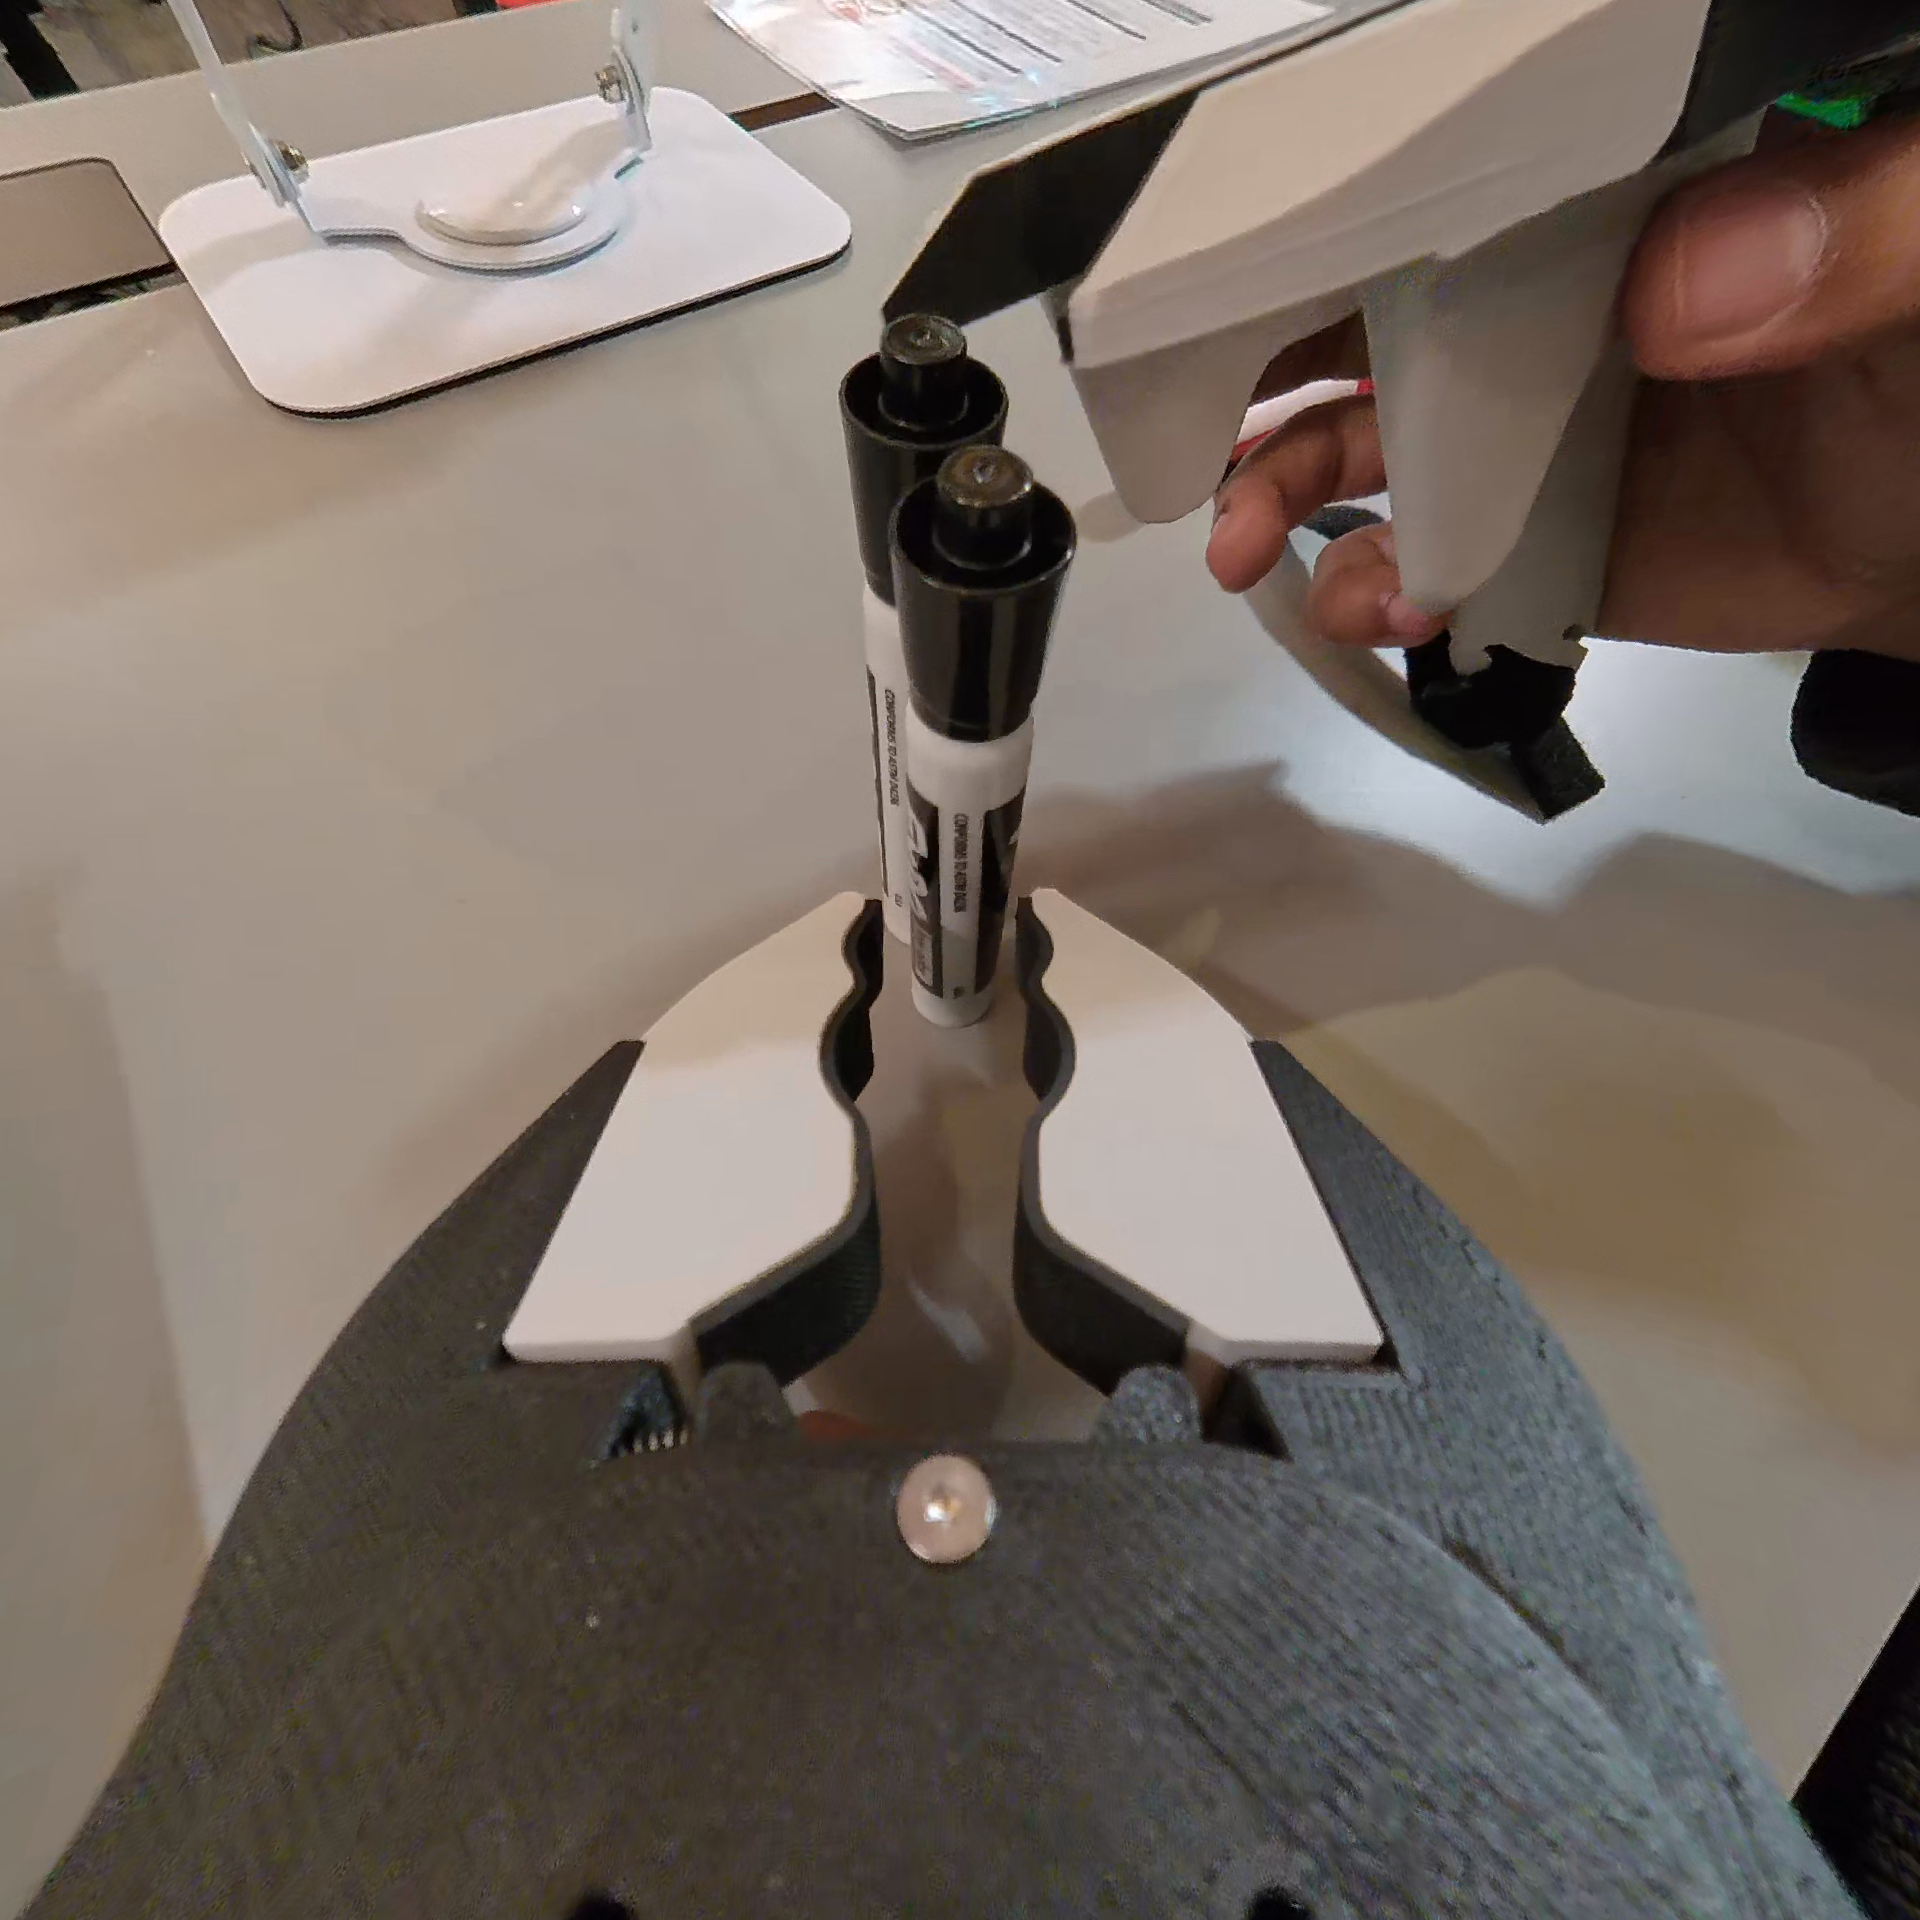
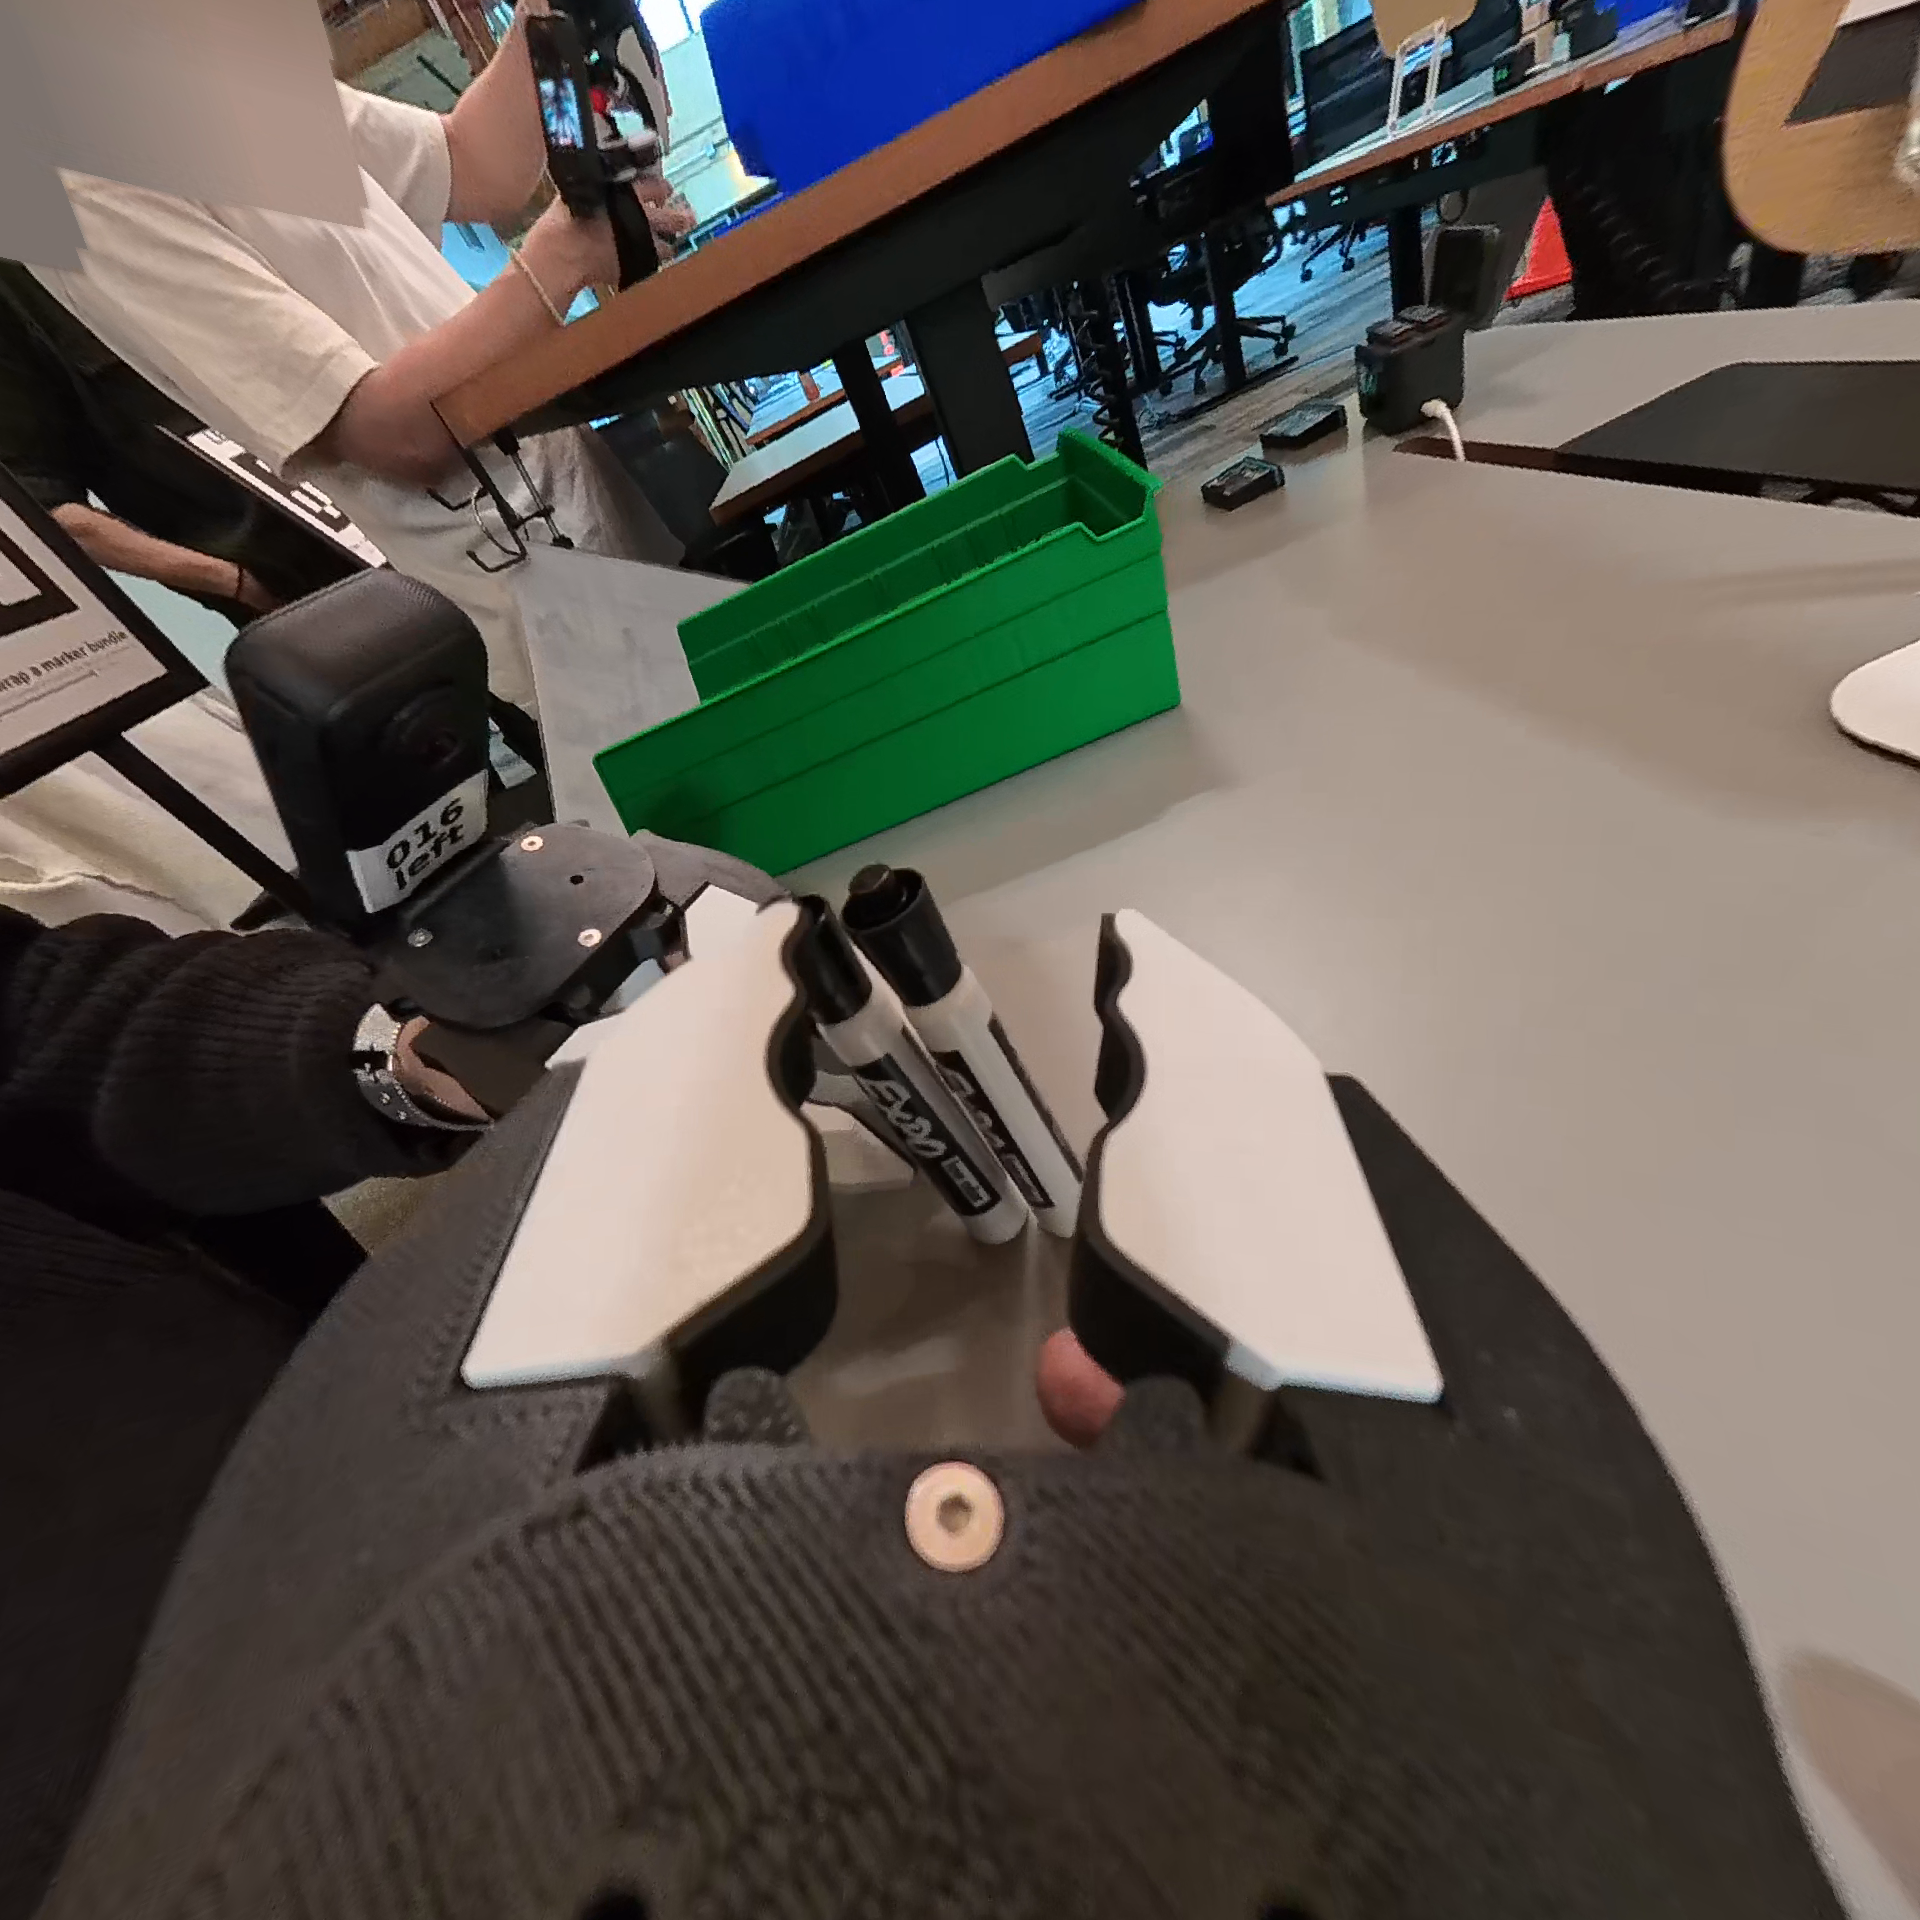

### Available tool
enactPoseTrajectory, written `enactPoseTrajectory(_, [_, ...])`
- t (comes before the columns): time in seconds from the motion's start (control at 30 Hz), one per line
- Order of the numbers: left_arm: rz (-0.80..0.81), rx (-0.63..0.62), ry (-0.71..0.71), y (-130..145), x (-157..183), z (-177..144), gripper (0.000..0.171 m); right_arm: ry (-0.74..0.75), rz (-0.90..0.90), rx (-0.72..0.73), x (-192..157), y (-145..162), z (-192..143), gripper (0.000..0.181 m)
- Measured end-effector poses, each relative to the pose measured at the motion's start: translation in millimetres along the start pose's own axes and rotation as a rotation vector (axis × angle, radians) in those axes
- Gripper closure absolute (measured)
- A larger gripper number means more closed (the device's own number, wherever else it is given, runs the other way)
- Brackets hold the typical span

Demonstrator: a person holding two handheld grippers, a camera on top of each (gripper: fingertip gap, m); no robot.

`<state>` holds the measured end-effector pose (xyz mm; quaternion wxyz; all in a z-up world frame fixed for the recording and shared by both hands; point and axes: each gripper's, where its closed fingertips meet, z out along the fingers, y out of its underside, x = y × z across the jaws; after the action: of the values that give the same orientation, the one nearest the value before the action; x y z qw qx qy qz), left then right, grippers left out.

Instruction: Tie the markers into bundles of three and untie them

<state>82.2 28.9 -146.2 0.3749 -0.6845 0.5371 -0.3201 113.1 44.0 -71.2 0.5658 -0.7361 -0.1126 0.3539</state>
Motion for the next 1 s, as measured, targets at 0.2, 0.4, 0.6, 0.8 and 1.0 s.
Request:
enactPoseTrajectory(0.2, [-0.012, -0.045, 0.003, 6, 0, 2, 0.147, 0.138, 0.045, 0.018, 26, 5, -8, 0.137])
enactPoseTrajectory(0.4, [-0.042, -0.087, 0.014, 13, -1, 4, 0.149, 0.323, 0.154, -0.113, 59, 40, -9, 0.16])
enactPoseTrajectory(0.6, [-0.039, -0.105, 0.02, 15, 0, 5, 0.15, 0.371, 0.169, -0.327, 61, 74, 3, 0.177])
enactPoseTrajectory(0.8, [-0.041, -0.113, 0.026, 16, 1, 6, 0.151, 0.352, 0.178, -0.365, 56, 80, 6, 0.18])
enactPoseTrajectory(1.0, [-0.047, -0.119, 0.039, 16, 2, 7, 0.153, 0.314, 0.208, -0.389, 52, 85, 9, 0.178])
